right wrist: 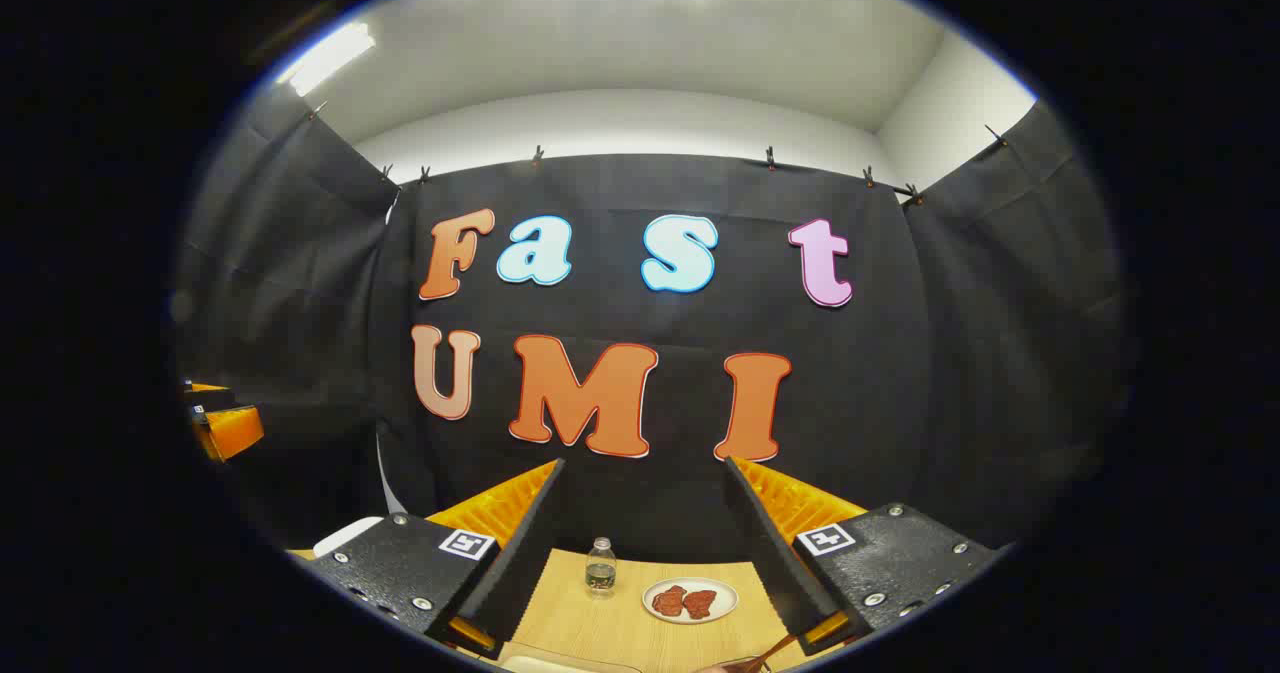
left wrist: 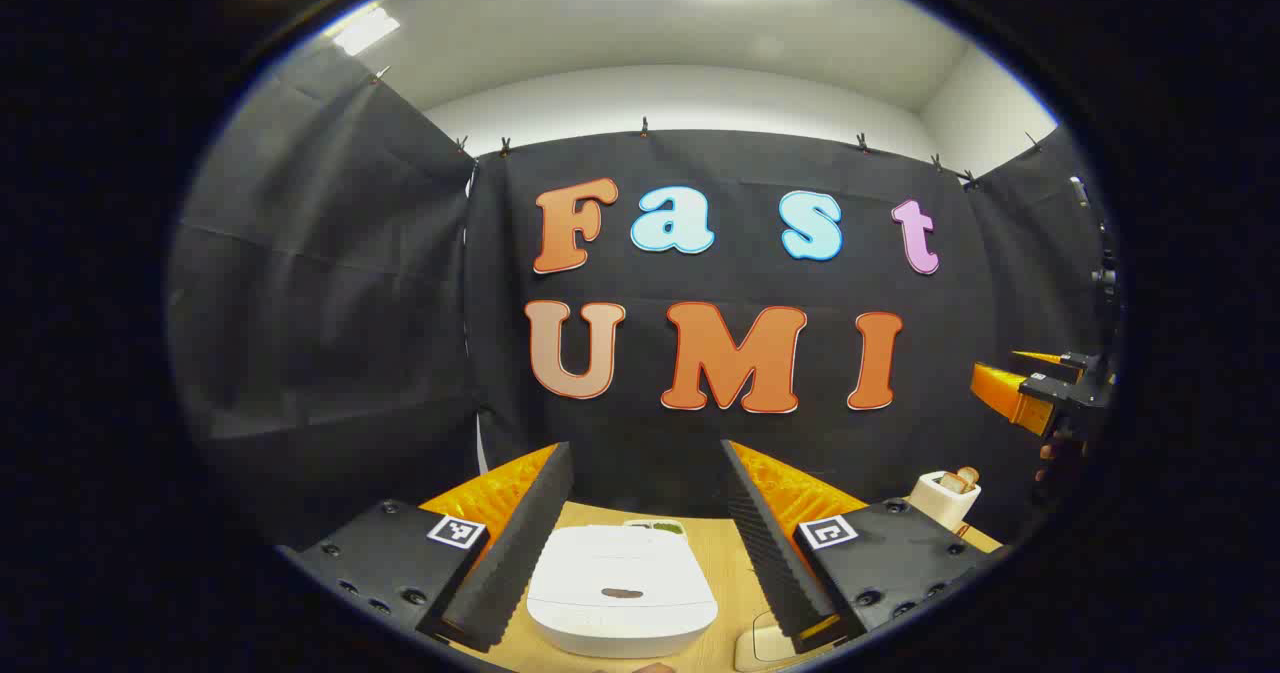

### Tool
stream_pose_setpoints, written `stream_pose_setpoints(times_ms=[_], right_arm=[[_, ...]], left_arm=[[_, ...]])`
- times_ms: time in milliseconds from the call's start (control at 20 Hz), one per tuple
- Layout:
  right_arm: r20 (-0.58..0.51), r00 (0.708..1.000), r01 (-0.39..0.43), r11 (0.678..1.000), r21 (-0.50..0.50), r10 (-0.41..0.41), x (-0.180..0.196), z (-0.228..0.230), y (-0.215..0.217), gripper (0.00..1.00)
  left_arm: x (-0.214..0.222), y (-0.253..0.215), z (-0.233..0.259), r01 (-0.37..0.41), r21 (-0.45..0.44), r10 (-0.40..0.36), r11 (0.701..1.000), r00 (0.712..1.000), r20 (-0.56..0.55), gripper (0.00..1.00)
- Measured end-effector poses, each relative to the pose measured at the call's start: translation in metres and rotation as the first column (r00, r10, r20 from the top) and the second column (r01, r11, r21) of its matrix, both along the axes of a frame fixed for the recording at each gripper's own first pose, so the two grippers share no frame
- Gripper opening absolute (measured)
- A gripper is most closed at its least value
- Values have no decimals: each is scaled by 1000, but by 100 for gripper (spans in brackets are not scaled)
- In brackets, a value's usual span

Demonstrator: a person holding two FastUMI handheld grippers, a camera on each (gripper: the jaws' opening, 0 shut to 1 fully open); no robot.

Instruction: Close the left gripper, press the button to open the rice cooker; take a wooden spoon from the chopstick holder with the right hand, scoop a spoonful of rice and pour it into the rice cooker, then put the wooden spoon back into the chopstick holder.

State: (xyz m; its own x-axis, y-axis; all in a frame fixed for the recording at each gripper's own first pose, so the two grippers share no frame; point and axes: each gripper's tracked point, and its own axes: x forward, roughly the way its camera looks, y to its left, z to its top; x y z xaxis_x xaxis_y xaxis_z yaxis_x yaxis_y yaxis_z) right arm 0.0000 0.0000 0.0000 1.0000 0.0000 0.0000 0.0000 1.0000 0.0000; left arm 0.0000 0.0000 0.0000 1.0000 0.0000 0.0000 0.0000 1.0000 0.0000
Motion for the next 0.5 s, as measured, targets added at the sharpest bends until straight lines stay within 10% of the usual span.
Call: stream_pose_setpoints(times_ms=[500], right_arm=[[-6, 997, -77, 997, 23, 77, 0, -12, -2, 99]], left_arm=[[-12, -30, 4, -19, 59, 19, 998, 1000, 5, 97]])
